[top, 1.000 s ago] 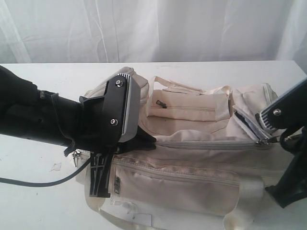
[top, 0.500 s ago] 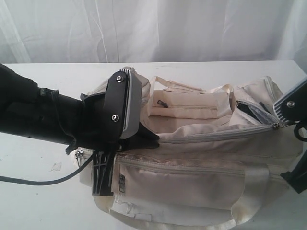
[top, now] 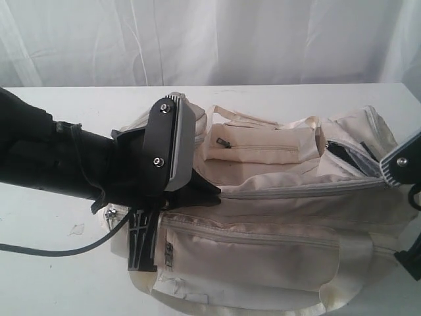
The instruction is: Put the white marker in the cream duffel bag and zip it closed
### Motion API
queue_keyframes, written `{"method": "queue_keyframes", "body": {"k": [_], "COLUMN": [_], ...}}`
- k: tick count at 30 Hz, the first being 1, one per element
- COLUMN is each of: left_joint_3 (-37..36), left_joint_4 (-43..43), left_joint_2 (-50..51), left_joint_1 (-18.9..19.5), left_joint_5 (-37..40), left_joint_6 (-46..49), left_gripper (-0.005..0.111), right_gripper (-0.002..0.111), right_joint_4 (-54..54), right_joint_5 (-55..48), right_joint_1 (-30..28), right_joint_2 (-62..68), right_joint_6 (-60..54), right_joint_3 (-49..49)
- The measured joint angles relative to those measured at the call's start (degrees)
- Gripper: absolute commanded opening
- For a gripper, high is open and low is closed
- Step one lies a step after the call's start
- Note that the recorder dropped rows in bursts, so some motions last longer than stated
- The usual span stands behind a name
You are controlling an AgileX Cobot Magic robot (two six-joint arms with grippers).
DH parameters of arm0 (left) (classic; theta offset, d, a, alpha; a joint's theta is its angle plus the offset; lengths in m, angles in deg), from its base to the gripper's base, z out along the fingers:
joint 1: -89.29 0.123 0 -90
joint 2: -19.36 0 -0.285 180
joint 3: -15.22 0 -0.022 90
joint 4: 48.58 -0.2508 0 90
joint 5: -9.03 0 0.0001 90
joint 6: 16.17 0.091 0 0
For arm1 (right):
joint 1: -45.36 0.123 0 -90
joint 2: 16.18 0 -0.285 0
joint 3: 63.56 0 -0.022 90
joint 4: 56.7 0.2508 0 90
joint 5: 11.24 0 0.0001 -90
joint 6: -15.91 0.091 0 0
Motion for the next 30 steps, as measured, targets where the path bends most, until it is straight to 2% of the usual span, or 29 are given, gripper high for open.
{"method": "queue_keyframes", "body": {"k": [10,19,21,27,30], "left_joint_3": [0.00,0.00,0.00,0.00,0.00], "left_joint_4": [0.00,-0.02,-0.15,0.45,4.00], "left_joint_2": [0.00,0.00,0.00,-1.29,-2.78], "left_joint_1": [0.00,0.00,0.00,0.00,0.00], "left_joint_5": [0.28,2.11,3.48,6.31,6.10], "left_joint_6": [0.00,0.00,-0.09,-0.09,-0.09], "left_gripper": [0.000,0.001,0.007,0.044,0.051], "right_gripper": [0.000,0.000,0.000,0.000,0.000], "right_joint_4": [-6.67,-7.49,-7.49,-7.32,-6.19], "right_joint_5": [1.22,2.26,2.60,2.32,2.82], "right_joint_1": [0.48,0.56,0.56,0.56,0.56], "right_joint_2": [0.00,0.00,0.00,0.00,-0.02], "right_joint_6": [6.44,9.19,9.45,11.27,11.49], "right_joint_3": [3.30,3.42,3.42,3.42,3.42]}}
